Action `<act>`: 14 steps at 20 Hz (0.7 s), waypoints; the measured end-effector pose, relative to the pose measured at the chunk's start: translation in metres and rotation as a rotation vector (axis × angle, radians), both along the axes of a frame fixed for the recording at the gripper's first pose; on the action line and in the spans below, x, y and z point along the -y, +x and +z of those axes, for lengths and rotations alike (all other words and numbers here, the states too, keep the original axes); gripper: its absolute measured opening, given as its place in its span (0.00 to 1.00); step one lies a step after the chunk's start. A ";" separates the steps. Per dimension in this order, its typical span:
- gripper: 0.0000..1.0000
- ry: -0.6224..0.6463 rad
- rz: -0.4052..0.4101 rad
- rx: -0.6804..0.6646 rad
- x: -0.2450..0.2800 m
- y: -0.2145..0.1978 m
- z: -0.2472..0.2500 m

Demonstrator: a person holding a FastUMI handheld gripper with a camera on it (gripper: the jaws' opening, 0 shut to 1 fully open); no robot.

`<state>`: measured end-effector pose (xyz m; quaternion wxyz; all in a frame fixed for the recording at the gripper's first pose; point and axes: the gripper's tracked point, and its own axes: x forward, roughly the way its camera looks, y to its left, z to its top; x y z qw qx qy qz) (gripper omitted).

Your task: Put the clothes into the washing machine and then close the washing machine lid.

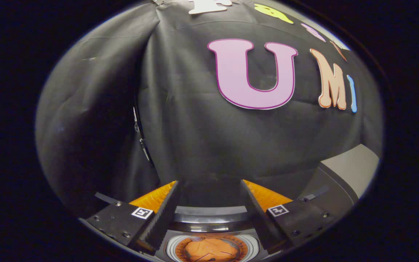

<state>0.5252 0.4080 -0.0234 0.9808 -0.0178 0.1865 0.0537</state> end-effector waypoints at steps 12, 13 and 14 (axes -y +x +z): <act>0.99 -0.007 -0.024 0.007 0.001 -0.001 0.005; 0.99 -0.005 -0.023 0.010 0.001 -0.001 0.005; 0.99 -0.004 -0.020 0.010 0.000 0.000 0.005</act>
